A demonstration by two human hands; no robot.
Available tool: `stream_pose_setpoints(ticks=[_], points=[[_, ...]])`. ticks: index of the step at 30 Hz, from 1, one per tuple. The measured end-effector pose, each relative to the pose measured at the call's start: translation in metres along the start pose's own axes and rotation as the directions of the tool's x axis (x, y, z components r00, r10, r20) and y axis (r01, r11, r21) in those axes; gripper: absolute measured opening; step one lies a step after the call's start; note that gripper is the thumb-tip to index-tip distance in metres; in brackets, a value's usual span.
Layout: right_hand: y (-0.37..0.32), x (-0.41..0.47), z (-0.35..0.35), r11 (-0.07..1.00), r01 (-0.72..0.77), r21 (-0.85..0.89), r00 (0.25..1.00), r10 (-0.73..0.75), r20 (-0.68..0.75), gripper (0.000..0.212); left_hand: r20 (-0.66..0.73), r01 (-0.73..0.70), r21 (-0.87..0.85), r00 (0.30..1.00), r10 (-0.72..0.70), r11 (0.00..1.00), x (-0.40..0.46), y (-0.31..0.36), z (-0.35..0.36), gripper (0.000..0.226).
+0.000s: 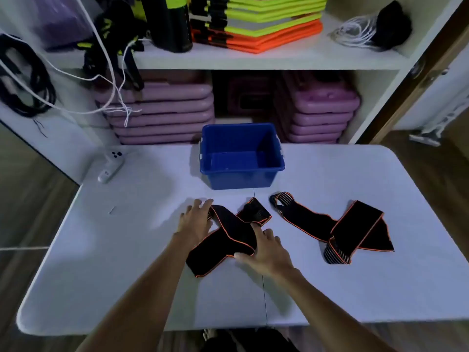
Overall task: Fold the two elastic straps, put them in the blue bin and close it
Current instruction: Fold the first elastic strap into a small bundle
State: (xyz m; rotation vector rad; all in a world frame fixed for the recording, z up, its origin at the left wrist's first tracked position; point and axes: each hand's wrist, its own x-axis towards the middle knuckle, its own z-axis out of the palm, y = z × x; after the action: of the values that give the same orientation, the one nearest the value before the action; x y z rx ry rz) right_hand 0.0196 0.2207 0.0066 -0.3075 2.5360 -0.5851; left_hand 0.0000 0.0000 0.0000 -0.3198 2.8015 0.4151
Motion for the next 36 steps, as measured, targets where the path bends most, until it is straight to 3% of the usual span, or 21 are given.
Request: stream_pose_setpoints(ticks=[6, 11, 13, 15, 17, 22, 25, 27, 30, 34, 36], points=[[0.004, 0.011, 0.011, 0.980, -0.058, 0.193, 0.986, 0.087, -0.142, 0.050, -0.135, 0.067, -0.134, 0.987, -0.085, 0.989, 0.013, -0.002, 0.000, 0.018], [0.021, 0.025, -0.021, 0.825, -0.073, 0.561, 0.996, 0.094, -0.008, 0.022, 0.110, 0.142, -0.406, 0.988, -0.106, 0.903, 0.034, -0.039, -0.030, 0.020], [0.026, 0.030, -0.033, 0.767, -0.121, 0.630, 0.992, 0.081, 0.092, 0.014, 0.189, 0.210, -0.411, 0.972, -0.142, 0.887, 0.039, -0.051, -0.045, 0.023], [0.030, 0.035, -0.039, 0.788, -0.134, 0.601, 0.991, 0.091, 0.102, 0.017, 0.251, 0.256, -0.295, 0.950, -0.184, 0.920, 0.043, -0.064, -0.056, 0.032], [0.034, 0.040, -0.042, 0.832, -0.135, 0.538, 0.991, 0.104, 0.089, 0.020, 0.185, 0.274, -0.198, 0.953, -0.238, 0.941, 0.048, -0.076, -0.059, 0.041], [0.044, 0.050, -0.044, 0.874, -0.190, 0.447, 0.982, 0.161, 0.103, 0.015, -0.025, 0.455, -0.397, 0.863, -0.505, 0.797, 0.049, -0.095, -0.055, 0.032], [0.045, 0.051, -0.033, 0.912, -0.149, 0.381, 0.989, 0.133, 0.070, 0.023, -0.037, 0.462, -0.557, 0.817, -0.576, 0.690, 0.040, -0.094, -0.050, 0.056], [0.043, 0.050, -0.027, 0.914, -0.107, 0.392, 0.991, 0.129, -0.032, 0.020, -0.204, 0.379, -0.466, 0.833, -0.514, 0.800, 0.026, -0.088, -0.035, 0.064], [0.036, 0.052, -0.026, 0.881, -0.076, 0.466, 0.971, 0.172, -0.167, 0.024, -0.436, 0.129, -0.214, 0.875, -0.212, 0.968, -0.007, -0.070, 0.000, 0.043], [0.032, 0.064, -0.028, 0.842, -0.082, 0.533, 0.964, 0.203, -0.173, 0.053, -0.385, -0.155, -0.051, 0.915, 0.124, 0.987, -0.032, -0.049, 0.035, 0.037], [0.031, 0.070, -0.027, 0.853, -0.106, 0.511, 0.975, 0.190, -0.116, 0.053, -0.334, -0.269, -0.043, 0.912, 0.240, 0.962, -0.030, -0.033, 0.041, 0.038]])
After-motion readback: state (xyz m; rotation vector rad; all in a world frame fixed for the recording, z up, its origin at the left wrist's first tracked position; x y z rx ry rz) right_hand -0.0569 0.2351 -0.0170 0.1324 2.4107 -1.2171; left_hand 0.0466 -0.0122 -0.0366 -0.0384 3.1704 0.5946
